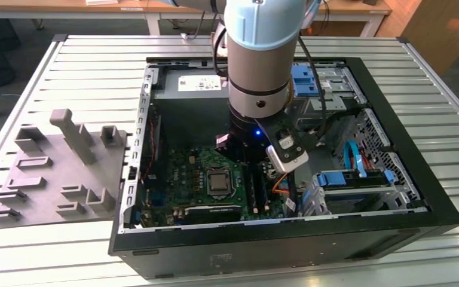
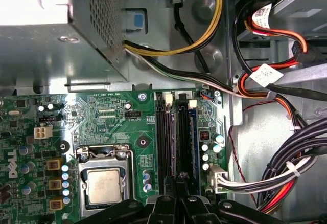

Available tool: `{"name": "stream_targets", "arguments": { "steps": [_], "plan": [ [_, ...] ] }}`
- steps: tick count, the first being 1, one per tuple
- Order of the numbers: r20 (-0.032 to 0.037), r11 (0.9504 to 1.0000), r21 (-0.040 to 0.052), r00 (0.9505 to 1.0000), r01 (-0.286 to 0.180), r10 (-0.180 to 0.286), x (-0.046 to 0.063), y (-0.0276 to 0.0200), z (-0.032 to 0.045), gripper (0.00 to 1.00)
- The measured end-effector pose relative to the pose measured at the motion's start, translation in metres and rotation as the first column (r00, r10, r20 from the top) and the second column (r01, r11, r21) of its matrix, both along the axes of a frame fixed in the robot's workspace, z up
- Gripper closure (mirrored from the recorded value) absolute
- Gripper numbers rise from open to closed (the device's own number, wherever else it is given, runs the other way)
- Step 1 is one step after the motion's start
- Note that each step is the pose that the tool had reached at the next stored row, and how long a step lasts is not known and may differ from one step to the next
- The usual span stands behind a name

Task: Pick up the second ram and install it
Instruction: 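Insert the second ram into the second slot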

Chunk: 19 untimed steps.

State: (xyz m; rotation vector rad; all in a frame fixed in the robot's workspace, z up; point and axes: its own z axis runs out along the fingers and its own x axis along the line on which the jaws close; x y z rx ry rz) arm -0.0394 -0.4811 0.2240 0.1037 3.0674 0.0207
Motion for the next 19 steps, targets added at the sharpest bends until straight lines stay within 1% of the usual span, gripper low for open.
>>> {"name": "stream_targets", "arguments": {
  "steps": [6, 11, 16, 17, 19],
  "plan": [
    [0.0001, 1.0000, 0.0002, 1.0000, 0.001, -0.001, 0.0001, 0.0000, 0.0001, 0.88],
    [0.0000, 1.0000, 0.0002, 1.0000, 0.001, -0.001, 0.0001, 0.0005, 0.0058, 0.88],
    [0.0002, 1.0000, -0.0002, 1.0000, 0.001, -0.001, 0.0000, 0.0015, 0.0078, 0.88],
    [0.0001, 1.0000, -0.0034, 1.0000, 0.001, -0.001, 0.0000, 0.0021, 0.0079, 0.88],
    [0.0001, 0.9999, -0.0155, 1.0000, 0.001, -0.001, 0.0000, 0.0039, 0.0080, 0.88]
  ]
}}
